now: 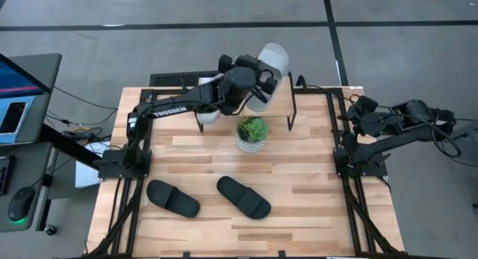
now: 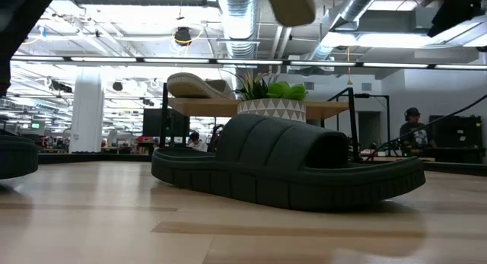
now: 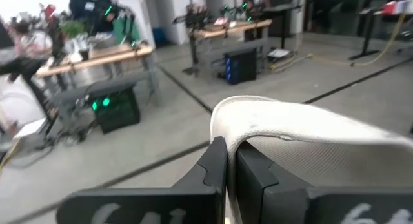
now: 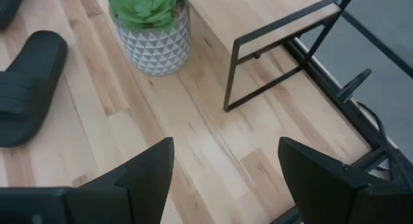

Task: Pick and place slides into the shelf
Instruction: Put the gray slide on the shelf

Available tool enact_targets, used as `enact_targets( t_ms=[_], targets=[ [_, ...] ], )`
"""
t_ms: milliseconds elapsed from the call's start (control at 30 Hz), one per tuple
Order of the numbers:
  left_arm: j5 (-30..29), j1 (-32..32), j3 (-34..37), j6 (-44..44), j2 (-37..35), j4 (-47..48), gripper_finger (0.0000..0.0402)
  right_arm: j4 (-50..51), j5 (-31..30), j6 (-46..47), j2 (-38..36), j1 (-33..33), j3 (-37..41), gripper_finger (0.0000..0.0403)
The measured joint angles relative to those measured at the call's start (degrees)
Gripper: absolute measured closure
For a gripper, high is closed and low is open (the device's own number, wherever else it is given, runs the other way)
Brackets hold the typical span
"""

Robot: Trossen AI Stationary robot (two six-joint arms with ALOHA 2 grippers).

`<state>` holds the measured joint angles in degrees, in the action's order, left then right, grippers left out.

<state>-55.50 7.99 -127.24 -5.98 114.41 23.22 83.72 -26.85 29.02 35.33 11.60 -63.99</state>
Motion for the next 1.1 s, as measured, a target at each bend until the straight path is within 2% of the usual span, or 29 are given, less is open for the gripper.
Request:
enact_targets(
  t_ms=[133, 467, 733, 1100],
  targets=[
    [-0.22, 1.1, 0.04, -4.52, 0.0, 5.0, 0.0401, -0.26, 0.0, 0.04, -1.53, 0.0, 1.18, 0.0133],
    [-2.4, 1.37, 8.34, -10.18, -0.08, 3.31, 0.0401, -0.21, 0.32, 0.04, -3.3, 0.0, 1.97, 0.0133],
    [-4.4, 2.56, 12.03, -13.2, 0.0, 2.83, 0.0401, -0.21, 1.72, 0.48, -3.26, 0.0, 1.97, 0.0133],
    [-5.18, 4.88, 12.17, -14.32, 0.0, 3.24, 0.0401, -0.21, 2.16, 0.57, -3.24, 0.0, 1.97, 0.0133]
  ],
)
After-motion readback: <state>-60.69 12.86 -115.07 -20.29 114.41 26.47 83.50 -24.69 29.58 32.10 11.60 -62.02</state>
